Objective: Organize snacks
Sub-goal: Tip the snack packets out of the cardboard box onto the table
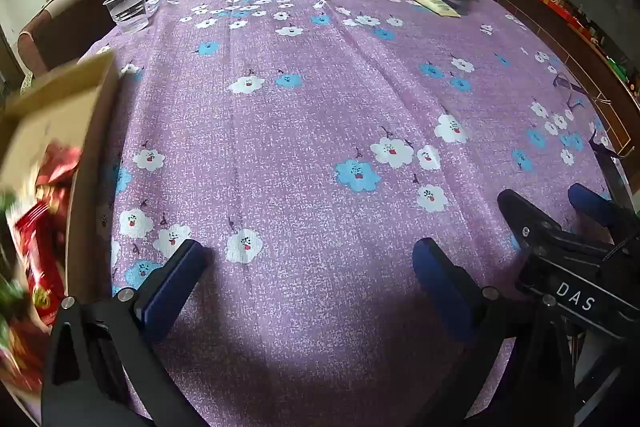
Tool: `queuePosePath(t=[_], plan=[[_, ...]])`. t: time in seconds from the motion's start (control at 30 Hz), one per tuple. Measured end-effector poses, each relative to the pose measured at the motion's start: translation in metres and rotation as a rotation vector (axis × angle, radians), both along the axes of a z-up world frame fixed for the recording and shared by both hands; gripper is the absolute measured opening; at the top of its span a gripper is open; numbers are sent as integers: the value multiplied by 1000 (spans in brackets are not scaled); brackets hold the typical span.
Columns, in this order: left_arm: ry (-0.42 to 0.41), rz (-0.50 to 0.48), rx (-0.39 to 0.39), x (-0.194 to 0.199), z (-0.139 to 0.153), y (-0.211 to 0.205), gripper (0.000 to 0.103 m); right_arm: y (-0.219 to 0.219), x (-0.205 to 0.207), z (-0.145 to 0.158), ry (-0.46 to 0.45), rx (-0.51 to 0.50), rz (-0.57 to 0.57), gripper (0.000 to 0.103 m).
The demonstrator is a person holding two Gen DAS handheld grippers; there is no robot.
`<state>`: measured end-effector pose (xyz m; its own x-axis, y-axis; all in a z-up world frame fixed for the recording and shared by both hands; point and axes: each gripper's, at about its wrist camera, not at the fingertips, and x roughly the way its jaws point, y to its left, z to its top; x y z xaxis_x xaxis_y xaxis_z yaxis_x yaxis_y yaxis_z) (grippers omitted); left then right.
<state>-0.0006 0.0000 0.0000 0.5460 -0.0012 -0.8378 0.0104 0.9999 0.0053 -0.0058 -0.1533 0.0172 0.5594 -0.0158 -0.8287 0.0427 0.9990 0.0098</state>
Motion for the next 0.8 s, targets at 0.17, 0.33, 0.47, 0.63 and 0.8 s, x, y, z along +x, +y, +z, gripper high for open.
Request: queuePosePath(t=[0.17,0.33,0.47,0.63,0.8], plan=[[5,0,0,0,0,0,103,0,0,0,-3,-3,0,103],[5,0,0,-1,0,0,103,0,0,0,-4,-3,0,103],[6,0,0,0,0,0,103,0,0,0,-4,-4,0,103],[6,0,0,0,0,0,103,0,0,0,-4,-3,0,103],[6,-1,0,0,-1,0,103,0,0,0,-4,-4,0,103]])
